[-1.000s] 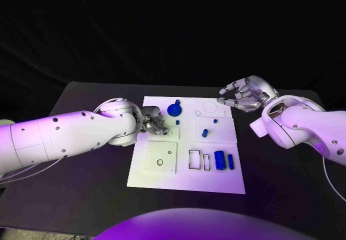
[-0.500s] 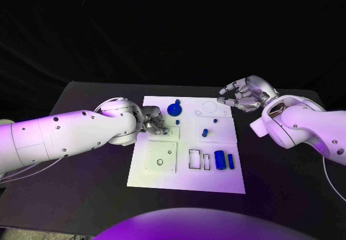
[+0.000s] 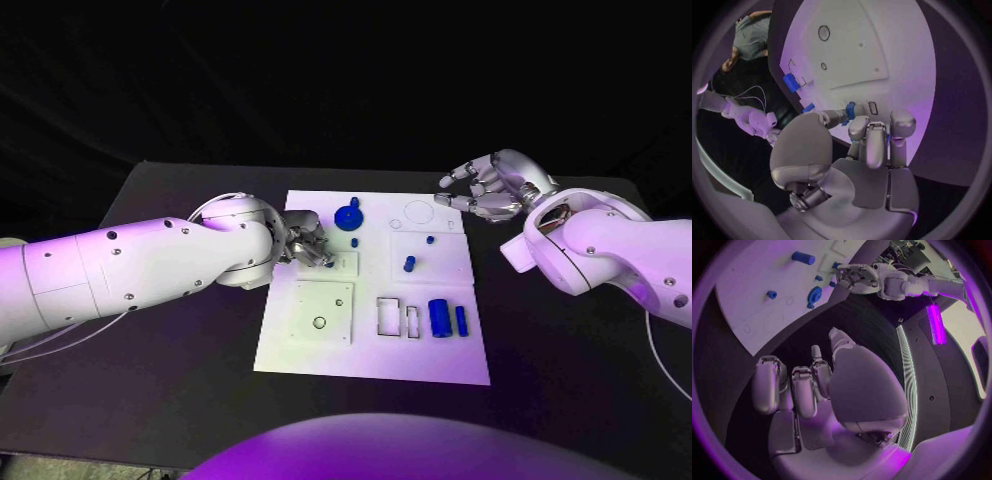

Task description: Assemble the parts on the task board

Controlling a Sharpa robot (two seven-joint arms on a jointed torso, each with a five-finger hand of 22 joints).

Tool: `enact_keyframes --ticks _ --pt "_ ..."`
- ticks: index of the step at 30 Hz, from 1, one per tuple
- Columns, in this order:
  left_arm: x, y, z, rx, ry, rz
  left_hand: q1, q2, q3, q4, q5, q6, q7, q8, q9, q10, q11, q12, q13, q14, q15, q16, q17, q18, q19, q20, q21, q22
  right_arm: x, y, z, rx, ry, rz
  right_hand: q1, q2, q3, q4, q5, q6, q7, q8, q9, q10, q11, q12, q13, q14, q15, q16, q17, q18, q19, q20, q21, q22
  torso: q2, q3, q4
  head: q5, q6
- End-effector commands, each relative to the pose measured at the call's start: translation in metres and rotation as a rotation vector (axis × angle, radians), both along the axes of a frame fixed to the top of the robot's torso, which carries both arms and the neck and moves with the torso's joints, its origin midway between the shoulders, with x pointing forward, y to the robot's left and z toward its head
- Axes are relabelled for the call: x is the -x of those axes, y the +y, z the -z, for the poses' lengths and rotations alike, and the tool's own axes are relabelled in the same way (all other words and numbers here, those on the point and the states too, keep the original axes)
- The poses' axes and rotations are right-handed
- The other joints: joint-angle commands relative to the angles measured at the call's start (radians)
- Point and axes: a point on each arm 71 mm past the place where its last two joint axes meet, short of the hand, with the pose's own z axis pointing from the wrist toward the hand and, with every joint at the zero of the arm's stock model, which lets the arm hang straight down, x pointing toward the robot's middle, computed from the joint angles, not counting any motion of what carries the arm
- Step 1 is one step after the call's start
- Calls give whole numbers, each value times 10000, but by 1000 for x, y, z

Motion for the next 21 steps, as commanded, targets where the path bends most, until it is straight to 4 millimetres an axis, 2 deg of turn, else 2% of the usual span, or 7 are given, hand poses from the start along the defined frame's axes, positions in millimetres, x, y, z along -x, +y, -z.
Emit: enact_keyframes --ticks 1,13,21 --pt "2 -2 3 -31 326 96 -182 -18 384 -335 -6 39 -83 39 9 61 14 62 13 534 -75 42 452 -183 40 -17 53 10 1 1 1 105 47 -143 -142 12 29 9 -6 -95 -1 58 10 -56 -18 -55 323 731 -93 -37 1297 122 -89 4 -56 718 -4 -2 -2 -14 -15" --pt "0 -1 3 -24 362 61 -418 -125 213 -244 -16 83 -97 20 16 80 5 94 64 535 -84 42 457 -184 41 -25 53 16 0 1 1 107 39 -134 -160 18 29 10 -6 -98 -1 63 11 -57 -18 -56 321 732 -94 -38 1298 122 -87 4 -55 720 3 1 2 -21 -22" --pt "0 0 3 -26 348 18 -688 -189 -76 -59 -12 144 -99 -16 15 76 3 100 71 535 -85 38 456 -184 40 -30 50 15 0 1 2 107 43 -135 -189 23 27 10 -7 -103 -2 72 11 -59 -19 -59 319 730 -94 -40 1291 124 -93 3 -67 711 6 1 5 -23 -40"
